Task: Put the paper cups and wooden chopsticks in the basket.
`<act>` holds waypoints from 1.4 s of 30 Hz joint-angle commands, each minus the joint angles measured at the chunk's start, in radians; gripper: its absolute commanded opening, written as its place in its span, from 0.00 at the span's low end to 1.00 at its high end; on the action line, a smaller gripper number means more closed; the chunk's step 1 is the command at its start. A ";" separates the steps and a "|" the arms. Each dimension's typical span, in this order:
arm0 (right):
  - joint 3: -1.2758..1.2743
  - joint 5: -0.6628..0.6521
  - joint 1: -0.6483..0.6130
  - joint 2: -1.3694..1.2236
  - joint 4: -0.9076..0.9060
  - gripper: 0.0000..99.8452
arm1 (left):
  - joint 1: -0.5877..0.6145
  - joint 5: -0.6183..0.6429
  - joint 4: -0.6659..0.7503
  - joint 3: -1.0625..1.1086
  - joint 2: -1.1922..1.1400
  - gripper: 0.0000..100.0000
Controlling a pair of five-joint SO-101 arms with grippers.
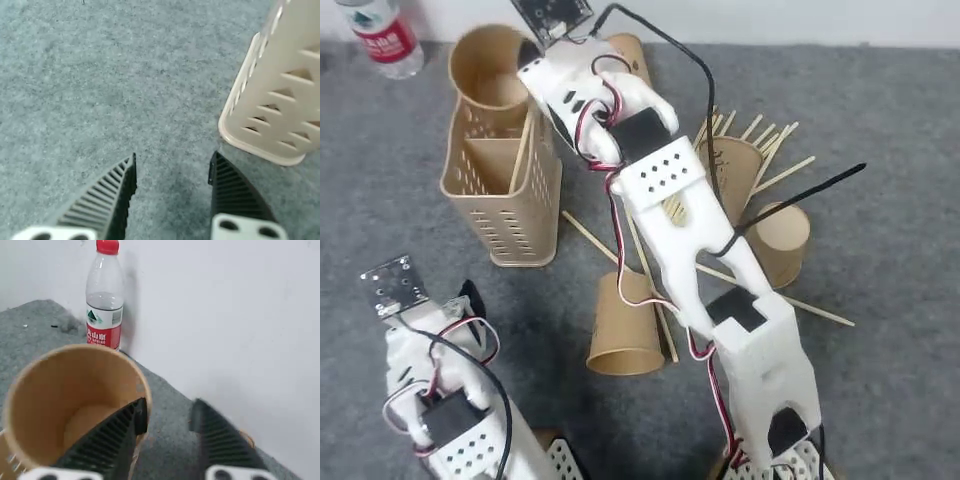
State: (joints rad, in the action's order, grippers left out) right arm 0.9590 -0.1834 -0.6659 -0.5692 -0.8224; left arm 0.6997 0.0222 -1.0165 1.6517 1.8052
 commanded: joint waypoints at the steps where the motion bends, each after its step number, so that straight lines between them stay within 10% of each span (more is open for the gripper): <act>1: 0.052 0.003 -0.010 0.044 -0.022 0.28 | -0.005 -0.011 0.017 -0.010 0.017 0.22; 10: 0.192 0.003 0.044 0.085 -0.079 0.25 | -0.005 -0.014 0.017 -0.008 0.017 0.22; 23: 0.532 0.011 0.395 0.285 -0.963 0.25 | 0.005 0.005 0.023 -0.018 0.018 0.23; 30: 0.402 0.063 0.651 0.305 -0.974 0.25 | -0.087 0.023 -0.098 -0.275 0.017 0.28; 42: -0.078 0.061 0.671 0.697 -0.970 0.08 | -0.215 -0.023 -0.137 -0.921 -0.394 0.25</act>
State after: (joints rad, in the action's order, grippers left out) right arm 0.9682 -0.1327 0.0031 -0.0292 -1.7568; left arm 0.4956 0.0100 -1.1408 0.9413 1.6609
